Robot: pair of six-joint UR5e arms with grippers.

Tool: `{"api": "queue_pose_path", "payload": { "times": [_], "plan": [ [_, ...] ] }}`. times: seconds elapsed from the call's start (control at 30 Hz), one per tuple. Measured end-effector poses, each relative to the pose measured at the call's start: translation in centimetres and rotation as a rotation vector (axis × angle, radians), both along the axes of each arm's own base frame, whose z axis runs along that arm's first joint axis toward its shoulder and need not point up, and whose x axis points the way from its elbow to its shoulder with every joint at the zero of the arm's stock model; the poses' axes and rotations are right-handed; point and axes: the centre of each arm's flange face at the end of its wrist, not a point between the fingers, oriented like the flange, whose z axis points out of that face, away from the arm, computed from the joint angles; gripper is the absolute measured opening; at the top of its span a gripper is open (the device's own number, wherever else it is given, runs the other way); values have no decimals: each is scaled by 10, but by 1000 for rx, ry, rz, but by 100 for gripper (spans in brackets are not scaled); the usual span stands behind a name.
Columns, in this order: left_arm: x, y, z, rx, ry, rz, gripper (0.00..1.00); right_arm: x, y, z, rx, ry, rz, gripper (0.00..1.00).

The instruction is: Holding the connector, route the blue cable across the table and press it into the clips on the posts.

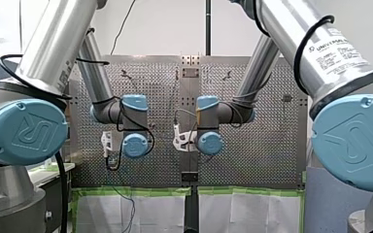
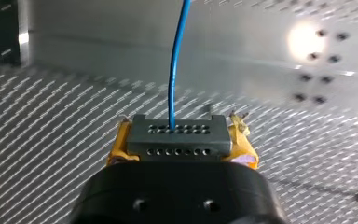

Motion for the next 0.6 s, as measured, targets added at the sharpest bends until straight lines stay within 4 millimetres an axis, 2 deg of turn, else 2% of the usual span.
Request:
{"api": "queue_pose_path", "payload": {
  "times": [0.2, 0.37, 0.6],
  "plan": [
    [16, 3, 32, -12, -34, 79, 0, 21, -5, 44, -31, -42, 65, 0],
    [23, 8, 57, -6, -50, 128, 0, 37, -8, 63, -22, -68, 120, 0],
    [22, 20, 83, 20, -61, 211, 0, 58, -15, 86, 12, -110, 197, 0]
  ]
}}
